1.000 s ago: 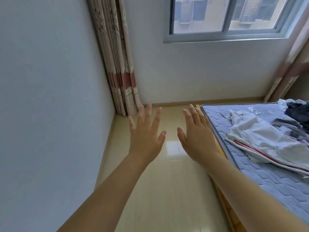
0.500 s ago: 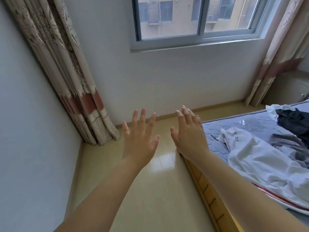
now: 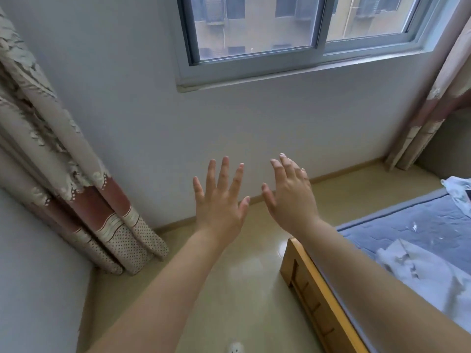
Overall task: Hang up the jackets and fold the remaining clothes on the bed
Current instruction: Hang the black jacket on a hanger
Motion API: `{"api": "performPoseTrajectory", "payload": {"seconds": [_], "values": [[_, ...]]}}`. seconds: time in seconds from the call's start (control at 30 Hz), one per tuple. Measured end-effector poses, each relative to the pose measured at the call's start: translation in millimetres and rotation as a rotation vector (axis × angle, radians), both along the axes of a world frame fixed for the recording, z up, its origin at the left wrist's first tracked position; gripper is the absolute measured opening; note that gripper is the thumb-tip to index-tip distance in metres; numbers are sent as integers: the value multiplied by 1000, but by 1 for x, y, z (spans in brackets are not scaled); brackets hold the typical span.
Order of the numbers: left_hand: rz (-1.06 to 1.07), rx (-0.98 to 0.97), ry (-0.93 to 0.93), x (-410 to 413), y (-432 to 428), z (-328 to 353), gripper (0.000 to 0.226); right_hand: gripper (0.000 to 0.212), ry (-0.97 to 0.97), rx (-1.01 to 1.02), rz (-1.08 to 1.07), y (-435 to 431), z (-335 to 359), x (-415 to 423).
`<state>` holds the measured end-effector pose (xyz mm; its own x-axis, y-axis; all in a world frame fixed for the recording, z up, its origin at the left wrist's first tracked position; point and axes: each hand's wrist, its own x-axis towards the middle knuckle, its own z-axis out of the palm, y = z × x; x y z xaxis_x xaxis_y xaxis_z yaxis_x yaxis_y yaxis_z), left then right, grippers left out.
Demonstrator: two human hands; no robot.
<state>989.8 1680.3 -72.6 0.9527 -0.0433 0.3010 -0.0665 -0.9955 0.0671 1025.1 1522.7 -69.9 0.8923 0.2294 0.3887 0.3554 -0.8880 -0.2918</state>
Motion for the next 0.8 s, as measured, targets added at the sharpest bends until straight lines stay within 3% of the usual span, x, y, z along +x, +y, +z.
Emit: {"api": "performPoseTrajectory", "payload": {"seconds": [0.33, 0.8], "values": [[-230, 15, 81, 294, -33, -2, 70, 74, 31, 103, -247, -36, -11, 253], [-582, 10, 57, 698, -207, -13, 70, 61, 0, 45, -571, -206, -31, 615]]}}
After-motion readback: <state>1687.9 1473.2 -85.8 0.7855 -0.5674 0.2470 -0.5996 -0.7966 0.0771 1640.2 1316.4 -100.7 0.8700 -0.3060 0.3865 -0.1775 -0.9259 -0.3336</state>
